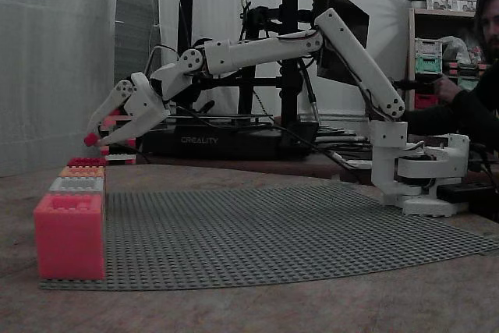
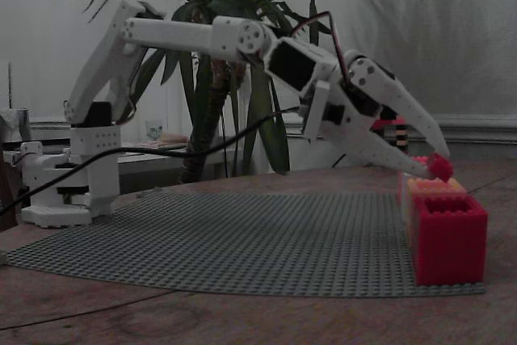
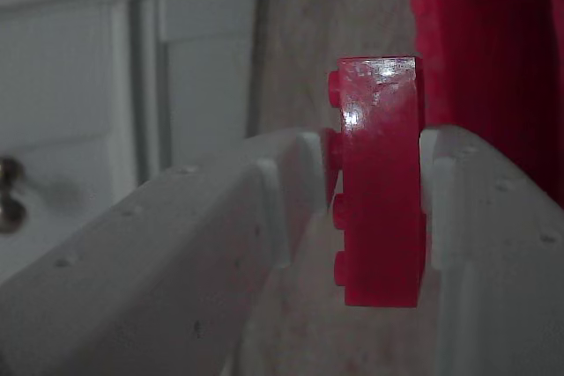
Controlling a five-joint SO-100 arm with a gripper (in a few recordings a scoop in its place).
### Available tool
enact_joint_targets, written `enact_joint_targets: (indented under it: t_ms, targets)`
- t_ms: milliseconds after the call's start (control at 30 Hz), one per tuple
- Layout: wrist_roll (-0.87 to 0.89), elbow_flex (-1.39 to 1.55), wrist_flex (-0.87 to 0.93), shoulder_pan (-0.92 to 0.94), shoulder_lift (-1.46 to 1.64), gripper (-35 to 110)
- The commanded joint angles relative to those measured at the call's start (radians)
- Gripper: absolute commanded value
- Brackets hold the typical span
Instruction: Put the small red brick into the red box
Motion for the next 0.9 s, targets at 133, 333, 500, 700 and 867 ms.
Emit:
enact_joint_targets:
  t_ms: [133,333,500,700,867]
  targets:
    - [-0.020,-0.077,-0.034,0.015,0.032,8]
    - [-0.031,-0.091,-0.038,0.028,0.023,14]
    - [-0.054,-0.098,-0.034,0.032,0.023,10]
    - [-0.015,-0.008,0.052,0.031,0.172,0]
    - [-0.055,0.295,0.052,0.005,0.469,0]
